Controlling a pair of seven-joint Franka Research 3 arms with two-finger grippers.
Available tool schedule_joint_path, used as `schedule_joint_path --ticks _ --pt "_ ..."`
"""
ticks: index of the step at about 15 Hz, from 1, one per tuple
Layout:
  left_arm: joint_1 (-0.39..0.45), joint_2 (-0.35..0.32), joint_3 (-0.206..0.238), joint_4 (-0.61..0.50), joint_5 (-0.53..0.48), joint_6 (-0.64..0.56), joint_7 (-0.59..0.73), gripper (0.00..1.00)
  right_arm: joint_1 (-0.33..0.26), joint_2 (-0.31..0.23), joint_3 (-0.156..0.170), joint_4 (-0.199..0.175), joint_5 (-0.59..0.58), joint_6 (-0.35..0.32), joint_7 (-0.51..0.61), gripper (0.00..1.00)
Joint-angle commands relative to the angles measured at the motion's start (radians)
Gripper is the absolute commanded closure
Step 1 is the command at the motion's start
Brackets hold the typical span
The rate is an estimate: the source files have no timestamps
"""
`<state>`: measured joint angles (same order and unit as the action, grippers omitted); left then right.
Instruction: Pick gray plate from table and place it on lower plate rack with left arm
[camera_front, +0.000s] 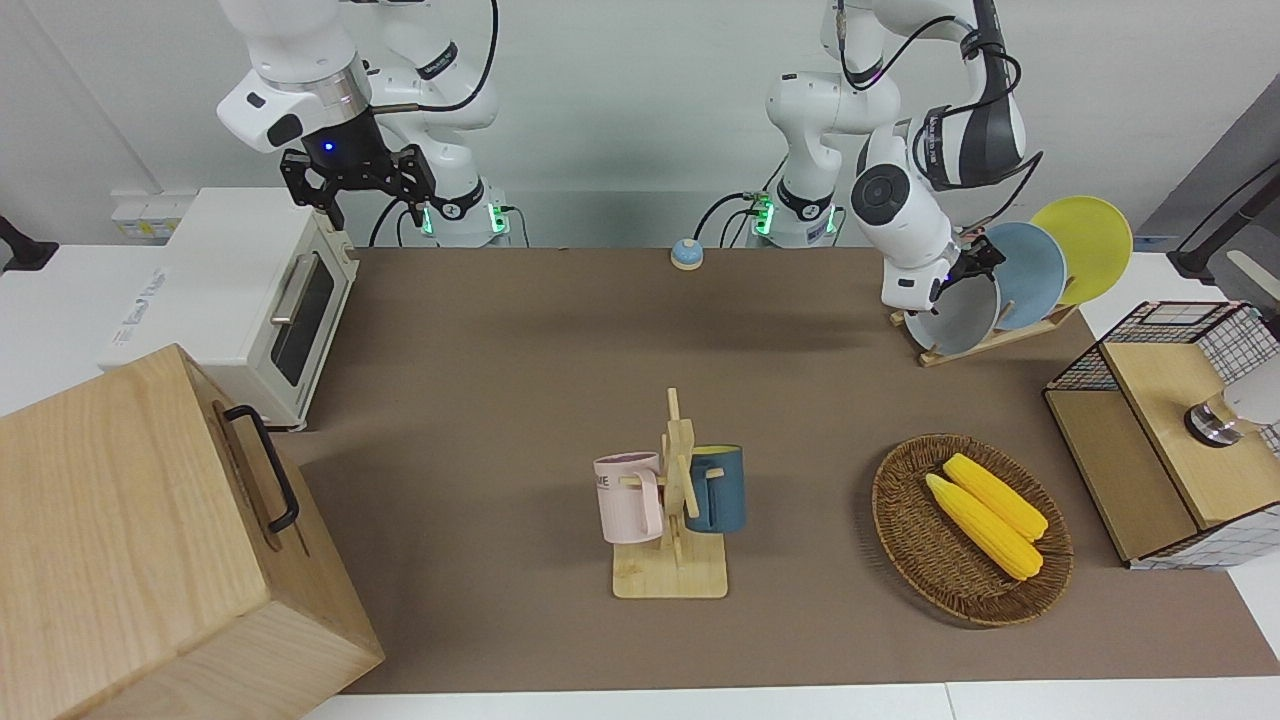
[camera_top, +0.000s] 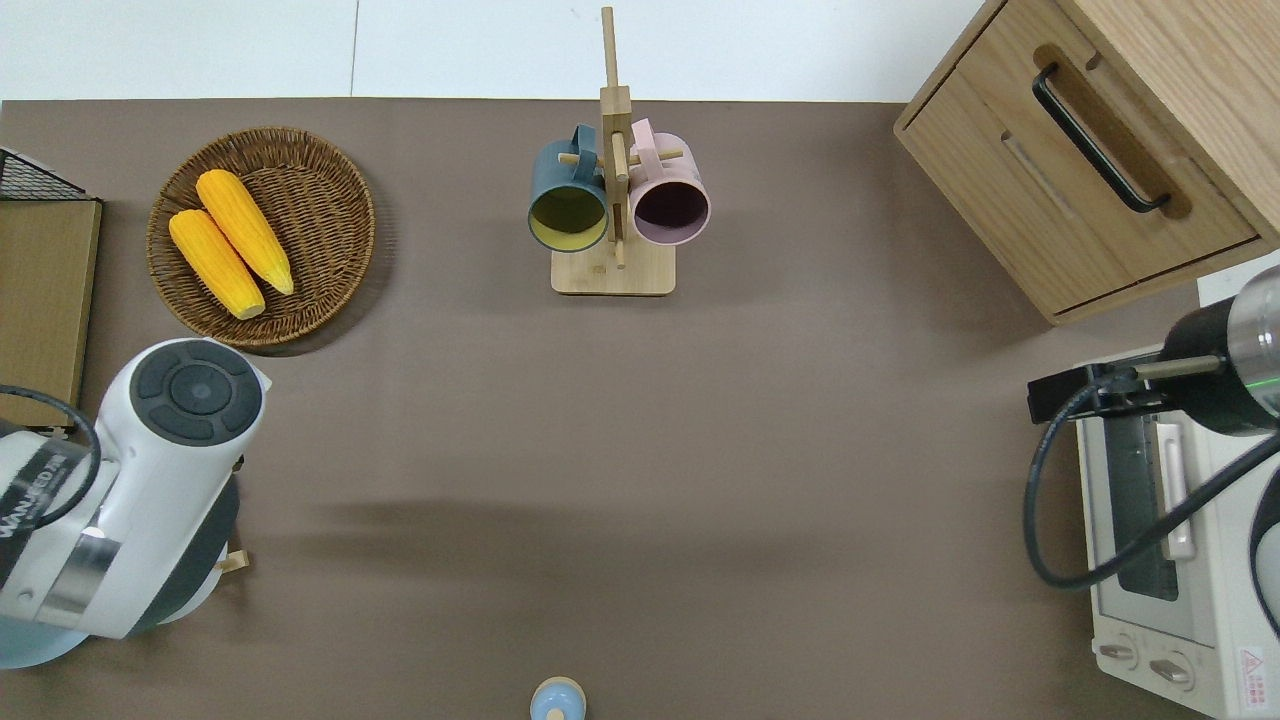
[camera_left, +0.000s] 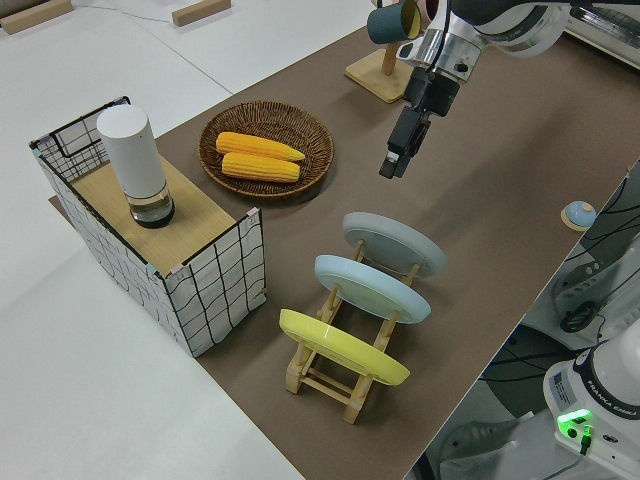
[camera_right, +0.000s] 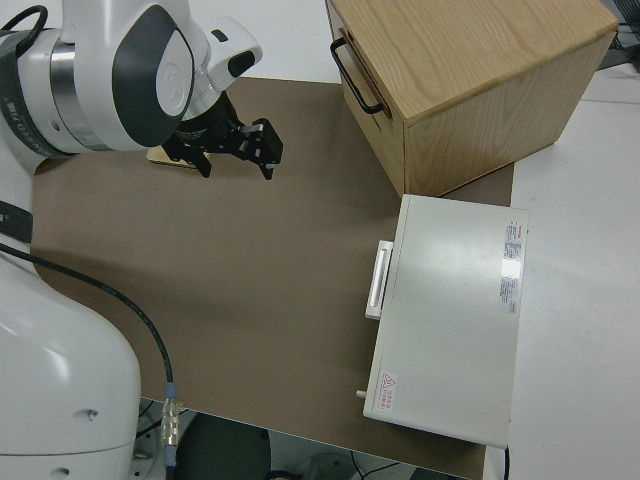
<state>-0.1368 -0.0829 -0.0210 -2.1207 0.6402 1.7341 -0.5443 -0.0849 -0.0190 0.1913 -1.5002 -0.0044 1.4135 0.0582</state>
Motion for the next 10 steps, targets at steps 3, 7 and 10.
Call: schedule_joint_path --ticks 3,7,10 --pt "0.005 -0.021 0.009 0.123 -0.288 -0.015 0.104 0.00 -0.007 -0.002 0.007 0.006 0.007 -0.014 0.000 0.013" --pt "0.011 -0.038 0.016 0.212 -0.476 -0.047 0.297 0.01 -0.007 -0.002 0.005 0.006 0.007 -0.014 0.000 0.013" --pt "0.014 -0.044 0.020 0.245 -0.579 -0.080 0.400 0.01 -0.007 -0.002 0.005 0.006 0.007 -0.014 -0.001 0.011"
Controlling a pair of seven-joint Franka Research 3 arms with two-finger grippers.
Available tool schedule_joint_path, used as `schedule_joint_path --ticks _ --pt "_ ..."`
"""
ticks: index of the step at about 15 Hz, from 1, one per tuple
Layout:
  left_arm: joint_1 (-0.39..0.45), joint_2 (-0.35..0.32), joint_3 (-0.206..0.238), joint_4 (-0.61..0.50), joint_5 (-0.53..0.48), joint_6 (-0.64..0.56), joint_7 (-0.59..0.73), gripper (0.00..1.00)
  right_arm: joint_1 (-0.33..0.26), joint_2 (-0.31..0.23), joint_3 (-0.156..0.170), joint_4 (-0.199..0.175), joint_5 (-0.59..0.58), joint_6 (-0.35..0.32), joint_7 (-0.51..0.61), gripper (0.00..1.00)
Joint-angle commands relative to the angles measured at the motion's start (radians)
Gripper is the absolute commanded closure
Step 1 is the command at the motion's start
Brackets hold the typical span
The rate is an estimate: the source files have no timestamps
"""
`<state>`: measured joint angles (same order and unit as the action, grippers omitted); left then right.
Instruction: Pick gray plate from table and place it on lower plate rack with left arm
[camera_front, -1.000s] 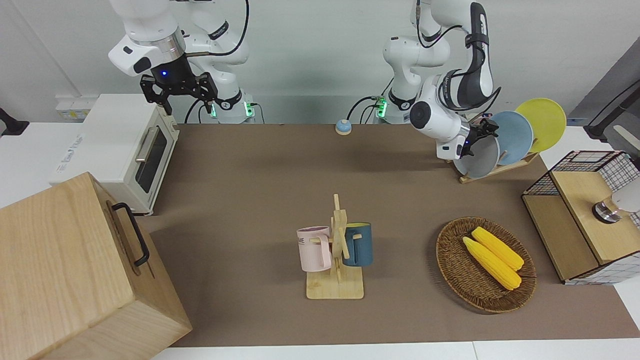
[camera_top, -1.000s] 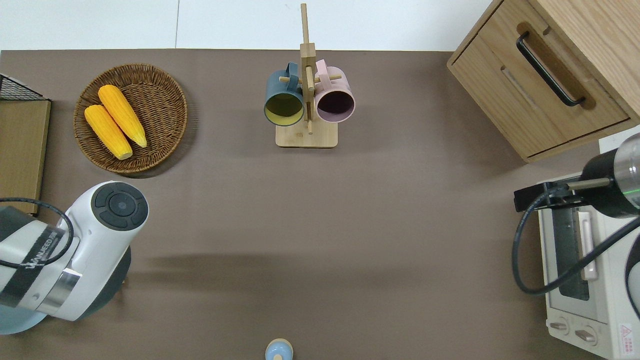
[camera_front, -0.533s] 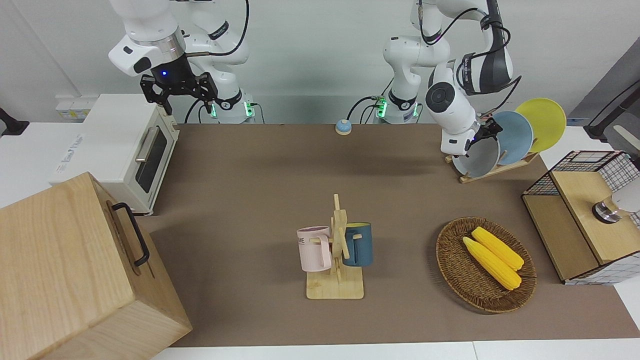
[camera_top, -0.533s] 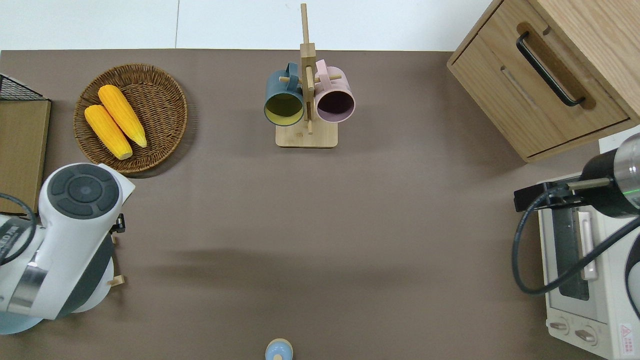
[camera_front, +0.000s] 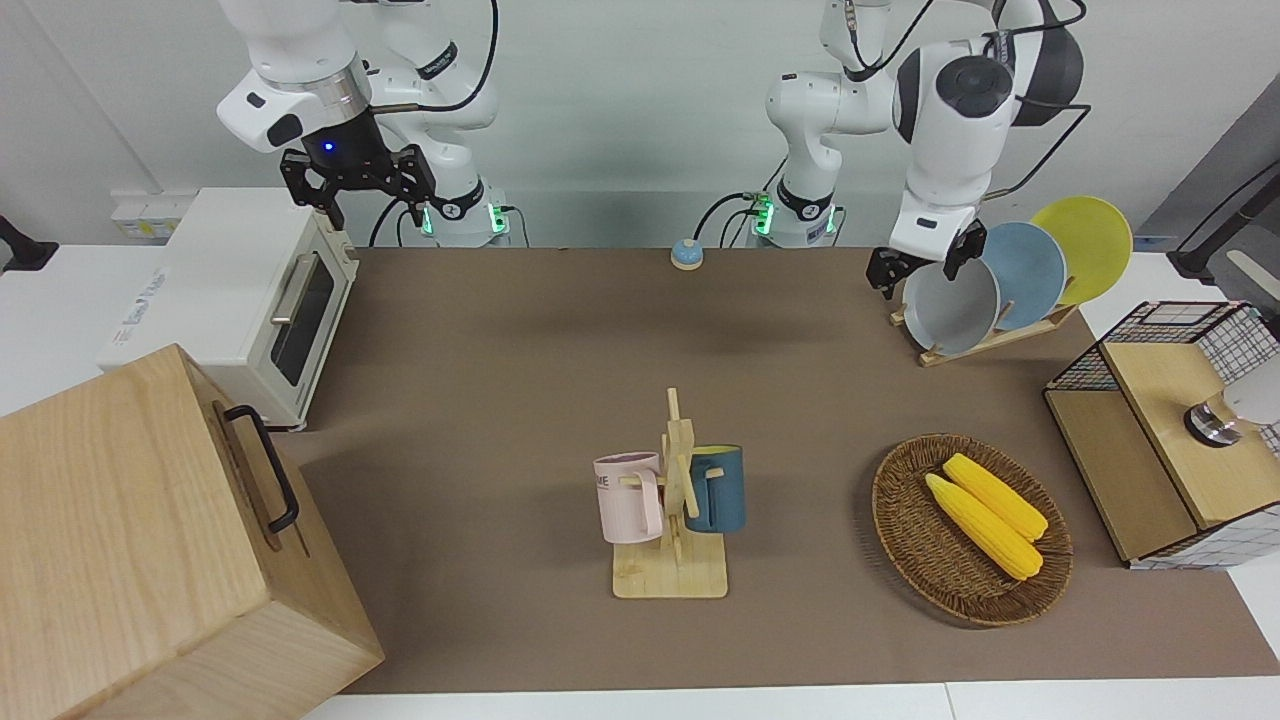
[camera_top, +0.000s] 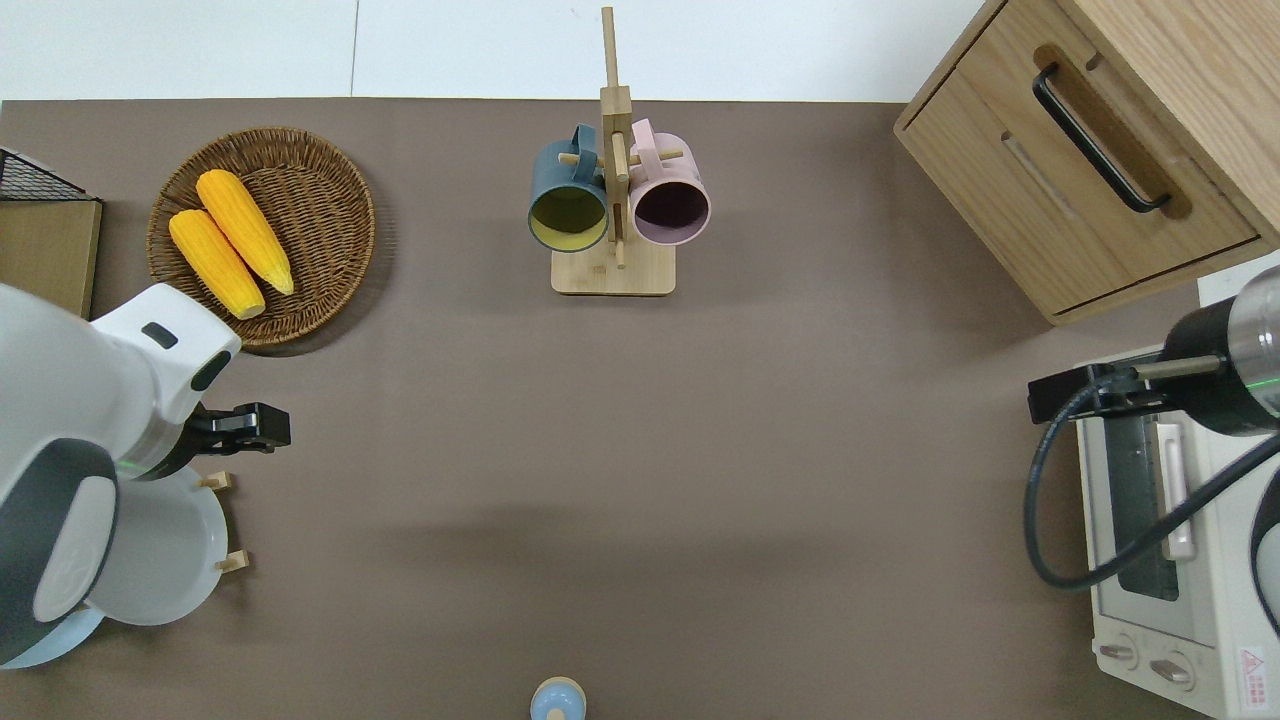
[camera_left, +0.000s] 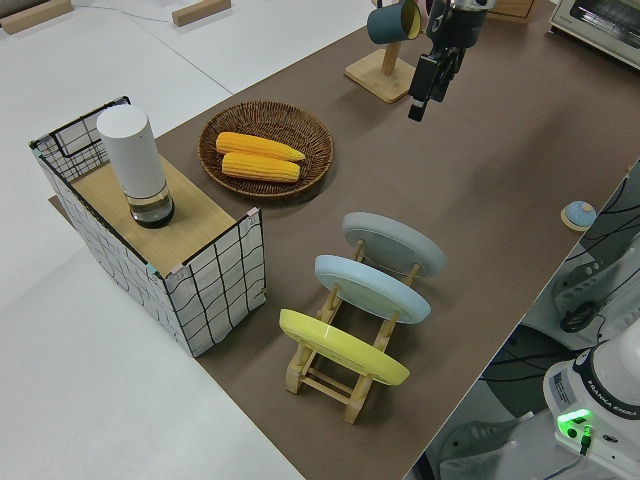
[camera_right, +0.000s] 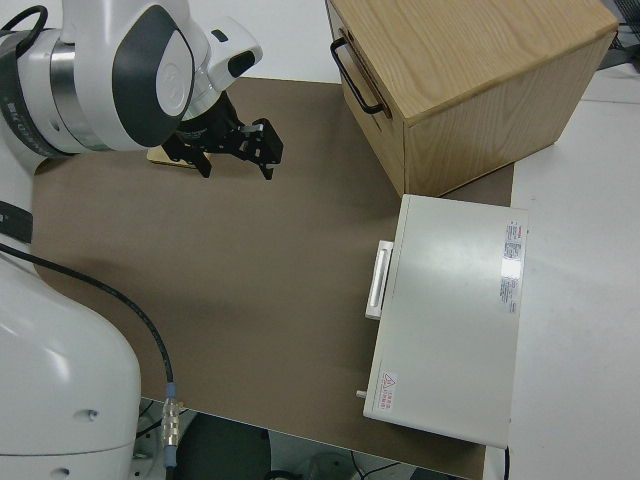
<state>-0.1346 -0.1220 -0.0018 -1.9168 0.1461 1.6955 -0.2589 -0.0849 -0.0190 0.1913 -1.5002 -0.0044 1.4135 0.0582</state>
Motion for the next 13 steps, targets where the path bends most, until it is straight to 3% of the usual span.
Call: schedule_joint_path --ticks 1,5,13 --pt "0.010 -0.014 0.000 0.041 -0.089 -0.042 0.150 0.01 -0.007 -0.002 0.005 0.006 0.007 -0.014 0.000 0.011" --pt "0.016 -0.034 0.005 0.061 -0.180 -0.059 0.210 0.01 -0.007 -0.002 0.007 0.006 0.007 -0.013 0.000 0.013" --pt "0.016 -0.036 0.000 0.074 -0.172 -0.065 0.250 0.01 -0.007 -0.002 0.007 0.006 0.007 -0.014 0.000 0.011"
